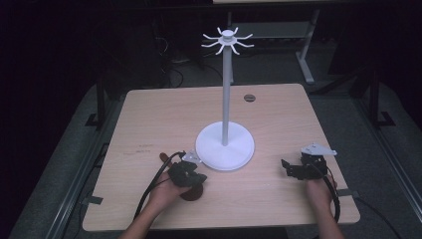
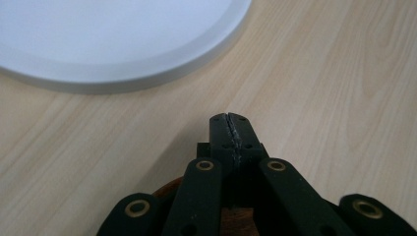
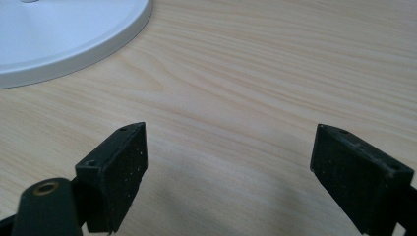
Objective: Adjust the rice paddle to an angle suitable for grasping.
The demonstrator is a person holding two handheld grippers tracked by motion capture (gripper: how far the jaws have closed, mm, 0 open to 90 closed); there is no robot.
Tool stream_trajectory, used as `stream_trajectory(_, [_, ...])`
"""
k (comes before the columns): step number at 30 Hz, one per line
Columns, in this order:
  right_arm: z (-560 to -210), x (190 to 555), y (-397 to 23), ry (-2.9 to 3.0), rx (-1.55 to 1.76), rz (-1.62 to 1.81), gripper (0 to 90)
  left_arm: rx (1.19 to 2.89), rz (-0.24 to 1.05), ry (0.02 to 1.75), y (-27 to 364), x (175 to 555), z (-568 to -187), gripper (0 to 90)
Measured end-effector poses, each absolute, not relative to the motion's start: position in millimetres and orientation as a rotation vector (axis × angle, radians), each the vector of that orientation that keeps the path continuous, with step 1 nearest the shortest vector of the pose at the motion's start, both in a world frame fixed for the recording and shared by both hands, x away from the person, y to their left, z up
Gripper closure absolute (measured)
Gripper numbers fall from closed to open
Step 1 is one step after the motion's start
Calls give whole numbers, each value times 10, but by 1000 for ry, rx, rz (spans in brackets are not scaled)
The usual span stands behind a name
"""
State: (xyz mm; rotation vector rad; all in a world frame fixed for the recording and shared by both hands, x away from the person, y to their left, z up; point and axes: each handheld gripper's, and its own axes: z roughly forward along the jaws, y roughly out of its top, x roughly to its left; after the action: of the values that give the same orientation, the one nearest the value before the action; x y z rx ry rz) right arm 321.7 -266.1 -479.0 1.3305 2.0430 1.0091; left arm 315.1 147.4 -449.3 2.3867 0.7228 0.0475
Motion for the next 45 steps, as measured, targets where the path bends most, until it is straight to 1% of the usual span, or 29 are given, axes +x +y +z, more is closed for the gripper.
stream_trajectory(3, [-4790,3217,-2661,2043,1332,1009,137,2403,44,716,1517,3122,-4488,898])
stream_trajectory(7, [-4790,3218,-2660,2042,1333,1007,137,2385,41,755,1625,3052,-4489,898])
stream_trajectory(17, [-4791,3219,-2657,2043,1334,1003,137,2379,83,795,1879,2873,-4472,898])
stream_trajectory(31, [-4791,3220,-2656,2044,1334,999,137,2378,124,865,2214,2732,-4435,898])
stream_trajectory(38, [-4791,3221,-2655,2044,1335,998,137,2356,129,882,2267,2756,-4404,898])
stream_trajectory(42, [-4791,3223,-2655,2048,1335,996,137,2339,133,902,2313,2811,-4381,898])
stream_trajectory(45, [-4792,3223,-2652,2047,1334,994,137,2329,159,938,2373,2917,-4357,898])
